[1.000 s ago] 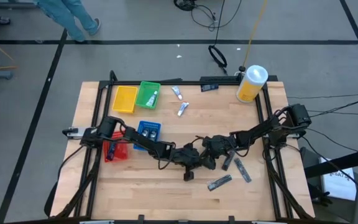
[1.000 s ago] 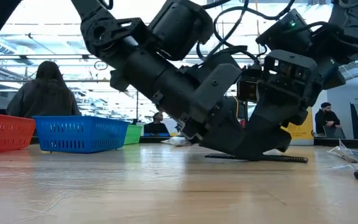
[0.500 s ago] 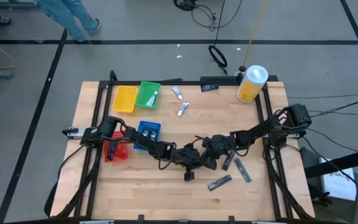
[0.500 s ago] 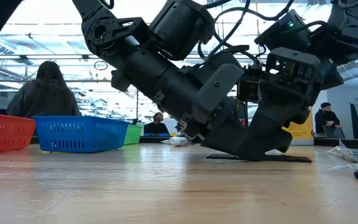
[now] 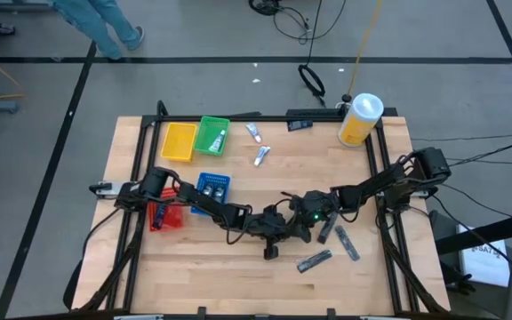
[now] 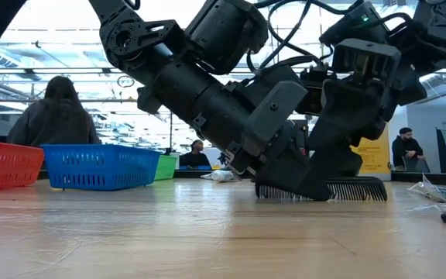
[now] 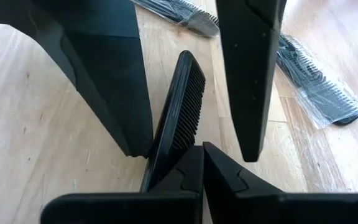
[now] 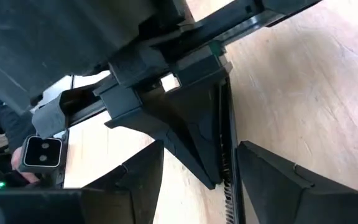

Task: Pick & Place Travel size toiletries
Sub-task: Put the black comb into the yellow bin

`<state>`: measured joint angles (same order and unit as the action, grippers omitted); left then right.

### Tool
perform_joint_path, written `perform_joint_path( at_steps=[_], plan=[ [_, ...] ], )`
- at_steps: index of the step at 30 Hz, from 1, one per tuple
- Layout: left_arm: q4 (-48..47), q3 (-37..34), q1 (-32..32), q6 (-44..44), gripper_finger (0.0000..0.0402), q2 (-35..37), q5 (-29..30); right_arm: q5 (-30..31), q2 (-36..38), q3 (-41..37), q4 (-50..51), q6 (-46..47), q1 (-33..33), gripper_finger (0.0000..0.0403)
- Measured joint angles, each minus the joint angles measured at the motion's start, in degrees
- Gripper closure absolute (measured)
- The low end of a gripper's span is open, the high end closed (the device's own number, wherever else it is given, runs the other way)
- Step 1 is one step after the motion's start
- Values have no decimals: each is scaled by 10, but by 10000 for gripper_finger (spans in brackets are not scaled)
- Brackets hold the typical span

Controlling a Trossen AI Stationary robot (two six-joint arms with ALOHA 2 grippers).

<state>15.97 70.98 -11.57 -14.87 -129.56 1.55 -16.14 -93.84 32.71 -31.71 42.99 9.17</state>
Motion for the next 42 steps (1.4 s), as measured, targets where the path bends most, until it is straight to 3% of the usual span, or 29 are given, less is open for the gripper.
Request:
perform_joint_path(
  at_steps=[8,18,22,26,30,36,40,42],
  plan=[
    [1,0,0,2,398,0,2,1,0,0,7,1,18,207],
    [3,0,-1,1,397,0,11,73,1,0,53,-37,46,221],
    [4,-1,-1,0,387,0,10,112,1,0,78,-64,49,263],
    [-7,-1,0,15,392,18,-11,116,1,0,85,-95,49,331],
    [-87,-4,-1,48,399,64,-23,119,2,1,77,-131,49,391],
    [-245,-5,-21,81,379,167,70,193,1,0,56,-182,46,388],
    [-267,-3,-36,92,369,221,167,248,1,3,6,-244,40,395],
    [-260,-3,-38,106,363,229,184,276,1,9,-7,-271,40,392]
  ],
)
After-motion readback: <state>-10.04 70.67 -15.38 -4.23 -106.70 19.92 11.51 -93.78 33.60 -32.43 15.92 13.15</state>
